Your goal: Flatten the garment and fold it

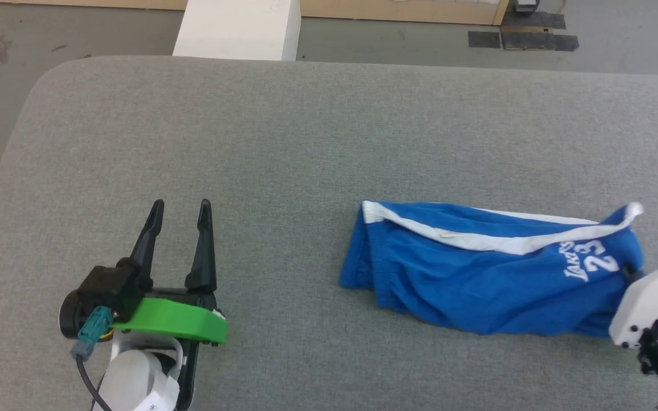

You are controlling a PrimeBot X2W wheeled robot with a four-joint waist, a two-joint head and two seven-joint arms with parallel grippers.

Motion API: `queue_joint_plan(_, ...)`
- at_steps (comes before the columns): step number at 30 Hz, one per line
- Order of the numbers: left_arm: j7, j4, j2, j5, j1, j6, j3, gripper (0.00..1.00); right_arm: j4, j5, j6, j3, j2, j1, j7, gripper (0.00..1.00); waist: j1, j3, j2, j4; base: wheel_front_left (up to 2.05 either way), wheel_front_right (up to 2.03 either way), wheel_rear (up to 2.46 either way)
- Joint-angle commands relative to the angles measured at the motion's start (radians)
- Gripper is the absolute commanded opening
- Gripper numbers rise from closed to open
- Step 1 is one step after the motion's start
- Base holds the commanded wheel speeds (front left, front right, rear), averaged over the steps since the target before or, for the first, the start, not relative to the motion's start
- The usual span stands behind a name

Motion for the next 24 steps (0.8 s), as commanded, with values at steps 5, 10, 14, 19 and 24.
queue_joint_plan(5, -0.004, -0.003, 0.005, 0.006, 0.013, -0.007, -0.006, 1.0, -0.167, -0.024, -0.002, 0.051, -0.001, 0.038, 0.016, 0.0, 0.0, 0.001, 0.0, -0.007, 0.0, 0.0, 0.0)
queue_joint_plan(10, -0.004, -0.001, 0.008, 0.005, 0.006, -0.007, -0.013, 1.0, -0.347, -0.025, -0.002, 0.197, -0.001, 0.048, 0.08, 0.0, 0.0, 0.003, 0.0, -0.004, 0.0, 0.0, 0.0)
queue_joint_plan(14, -0.004, 0.002, 0.01, 0.003, -0.002, -0.007, -0.02, 1.0, -0.418, -0.044, -0.002, 0.365, -0.001, 0.023, 0.138, 0.0, 0.0, 0.008, 0.0, 0.004, 0.0, 0.0, 0.0)
queue_joint_plan(19, -0.004, 0.005, 0.01, -0.003, -0.015, -0.007, -0.032, 1.0, -0.369, -0.053, -0.002, 0.57, -0.017, -0.067, 0.174, 0.0, 0.0, 0.027, 0.0, 0.022, 0.0, 0.0, 0.0)
queue_joint_plan(24, -0.004, 0.008, 0.008, -0.01, -0.027, -0.007, -0.043, 1.0, -0.229, -0.046, -0.002, 0.709, -0.025, -0.155, 0.18, 0.0, 0.0, 0.048, 0.0, 0.051, 0.0, 0.0, 0.0)
